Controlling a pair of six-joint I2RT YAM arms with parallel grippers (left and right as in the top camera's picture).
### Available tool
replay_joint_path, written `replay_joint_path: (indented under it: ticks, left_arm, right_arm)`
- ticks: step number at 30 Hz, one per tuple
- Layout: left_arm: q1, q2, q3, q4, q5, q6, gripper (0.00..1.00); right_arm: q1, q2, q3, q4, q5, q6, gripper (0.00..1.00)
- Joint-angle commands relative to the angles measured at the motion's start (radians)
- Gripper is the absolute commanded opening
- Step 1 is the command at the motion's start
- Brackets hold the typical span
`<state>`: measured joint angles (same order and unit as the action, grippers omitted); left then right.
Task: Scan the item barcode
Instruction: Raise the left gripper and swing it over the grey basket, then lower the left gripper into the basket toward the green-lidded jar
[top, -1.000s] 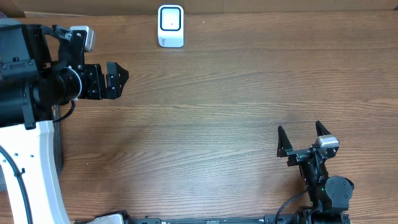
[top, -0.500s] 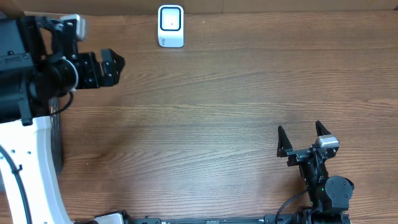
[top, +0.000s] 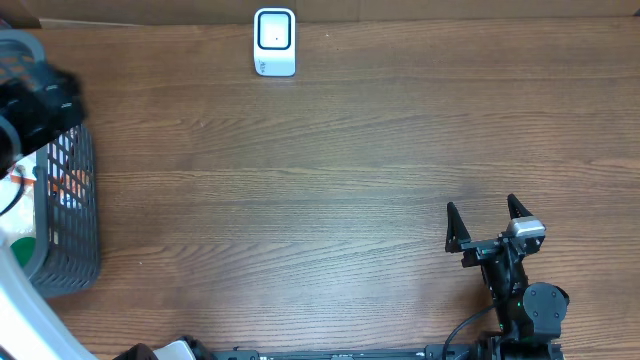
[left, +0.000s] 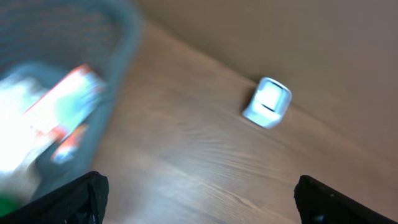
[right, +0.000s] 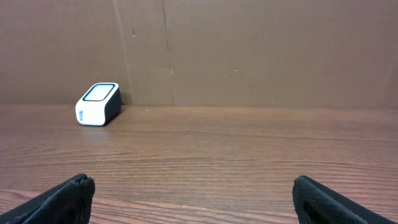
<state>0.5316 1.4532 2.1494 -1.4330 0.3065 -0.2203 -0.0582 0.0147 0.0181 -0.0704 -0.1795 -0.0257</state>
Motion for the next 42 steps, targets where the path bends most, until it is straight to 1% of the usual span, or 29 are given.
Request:
replay_joint_path:
  ticks: [1, 5, 9, 12, 15, 25, 27, 29, 32, 34, 40, 42]
  left_arm:
    - [0.111, 0.001, 0.015, -0.033, -0.127, -0.149, 0.98]
    - [0.236, 0.022, 0.011, -0.064, -0.164, -0.203, 0.96]
    - [0.301, 0.071, -0.001, -0.064, -0.210, -0.253, 0.96]
    - [0.313, 0.117, -0.033, -0.096, -0.302, -0.283, 0.96]
    - [0.314, 0.146, -0.088, -0.094, -0.371, -0.299, 0.96]
    - [0.338, 0.153, -0.362, 0.034, -0.484, -0.299, 0.96]
    - [0.352, 0.155, -0.423, 0.074, -0.483, -0.291, 0.96]
    - [0.359, 0.155, -0.483, 0.129, -0.472, -0.255, 0.95]
    - [0.360, 0.159, -0.562, 0.246, -0.428, -0.131, 0.95]
    - [0.359, 0.166, -0.596, 0.287, -0.413, -0.091, 0.96]
    - [0.359, 0.231, -0.622, 0.308, -0.414, -0.090, 0.96]
    - [0.360, 0.257, -0.624, 0.305, -0.423, -0.091, 0.92]
  right_arm:
    - [-0.004, -0.011, -0.010, 0.005, -0.005, 0.003, 1.00]
    - [-0.004, -0.011, -0.010, 0.005, -0.005, 0.003, 1.00]
    - [-0.004, -0.011, -0.010, 0.005, -0.005, 0.003, 1.00]
    - [-0.004, -0.011, -0.010, 0.005, -0.005, 0.003, 1.00]
    - [-0.004, -0.011, -0.010, 0.005, -0.005, 0.003, 1.00]
    - [-0.004, -0.011, -0.010, 0.005, -0.005, 0.003, 1.00]
    - [-0.004, -0.011, -0.010, 0.005, -0.005, 0.003, 1.00]
    - [-0.004, -0.011, -0.010, 0.005, -0.005, 0.003, 1.00]
    - [-0.004, -0.011, -0.010, 0.005, -0.005, 0.003, 1.00]
    - [-0.004, -0.011, -0.010, 0.005, -0.005, 0.003, 1.00]
    - [-0.004, -0.011, -0.010, 0.005, -0.005, 0.003, 1.00]
    - [-0.004, -0.011, -0.010, 0.005, -0.005, 0.003, 1.00]
